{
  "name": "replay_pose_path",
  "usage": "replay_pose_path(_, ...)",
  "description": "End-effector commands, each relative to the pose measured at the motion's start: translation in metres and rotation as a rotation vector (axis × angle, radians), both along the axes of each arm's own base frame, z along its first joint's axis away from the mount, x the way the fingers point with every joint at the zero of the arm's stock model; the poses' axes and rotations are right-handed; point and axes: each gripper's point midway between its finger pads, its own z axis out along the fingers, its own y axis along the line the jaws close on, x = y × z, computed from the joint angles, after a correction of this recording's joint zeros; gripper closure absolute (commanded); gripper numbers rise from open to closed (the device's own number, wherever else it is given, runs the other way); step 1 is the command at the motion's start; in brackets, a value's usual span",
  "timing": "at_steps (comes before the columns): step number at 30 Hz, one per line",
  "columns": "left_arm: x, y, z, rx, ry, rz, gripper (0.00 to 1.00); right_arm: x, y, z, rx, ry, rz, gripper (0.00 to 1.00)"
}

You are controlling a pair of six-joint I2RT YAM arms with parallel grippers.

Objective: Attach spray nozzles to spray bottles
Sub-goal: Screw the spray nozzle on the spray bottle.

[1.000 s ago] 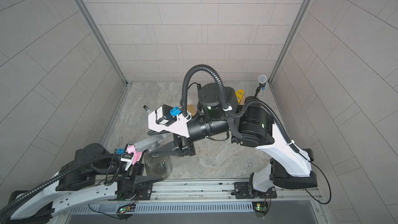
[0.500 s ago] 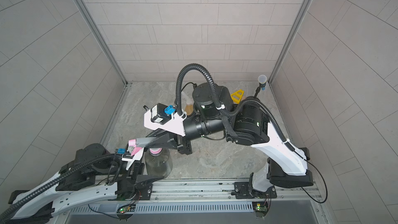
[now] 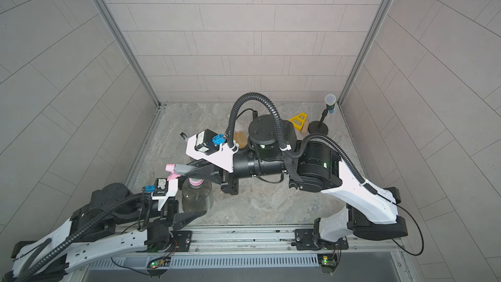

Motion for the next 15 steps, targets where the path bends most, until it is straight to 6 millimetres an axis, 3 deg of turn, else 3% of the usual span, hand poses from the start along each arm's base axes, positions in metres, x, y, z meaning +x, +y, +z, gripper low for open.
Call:
replay_pose_path(1,0.011,0.013,0.057,-0.199,-0.06,0.087,1.0,-0.002,0.004,-0.036,-0.134,0.06,-0.045,1.0)
replay_pose_path(6,0.02,0.012,0.055,-0.17,-0.071,0.131,1.0,0.008,0.01,-0.038,-0.177,0.059,-0.201,0.96)
replay_pose_path(11,0.018,0.01,0.052,-0.183,-0.061,0.121,1.0,0.012,0.009,-0.015,-0.136,-0.004,-0.282,0.88)
replay_pose_path(15,0.013,0.01,0.051,-0.185,-0.058,0.089,1.0,0.011,0.002,0.011,-0.04,-0.018,-0.278,0.65)
